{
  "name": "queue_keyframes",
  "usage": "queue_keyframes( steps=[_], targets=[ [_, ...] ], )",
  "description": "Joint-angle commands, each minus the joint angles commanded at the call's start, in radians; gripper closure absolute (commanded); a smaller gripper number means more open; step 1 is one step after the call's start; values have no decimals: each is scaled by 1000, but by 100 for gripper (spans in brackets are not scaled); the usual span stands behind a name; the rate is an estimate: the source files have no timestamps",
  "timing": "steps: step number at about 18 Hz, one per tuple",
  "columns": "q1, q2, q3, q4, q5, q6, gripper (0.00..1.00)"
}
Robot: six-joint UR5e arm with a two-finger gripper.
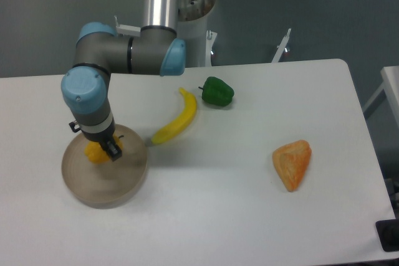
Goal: Place the yellow pepper on the plate
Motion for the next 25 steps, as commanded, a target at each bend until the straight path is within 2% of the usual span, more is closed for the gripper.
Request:
queue_keyframes(
  steps=[1,2,5,7,11,13,15,16,20,25],
  targets=[
    [-6,-5,2,0,0,-2,24],
    [-9,-6,0,6,2,-2,0],
    [-8,26,5,11,9,-3,0],
    [14,76,14,8,15,-2,0],
    [136,164,-3,-8,37,15,0],
    [219,184,0,-73,87,99,0],
    [276,187,2,-118,107,187,0],
    [328,202,5,-127,107,239,0],
    [446,207,2,-129,103,369,0],
    [546,184,2,-124,97,527,0]
  ],
)
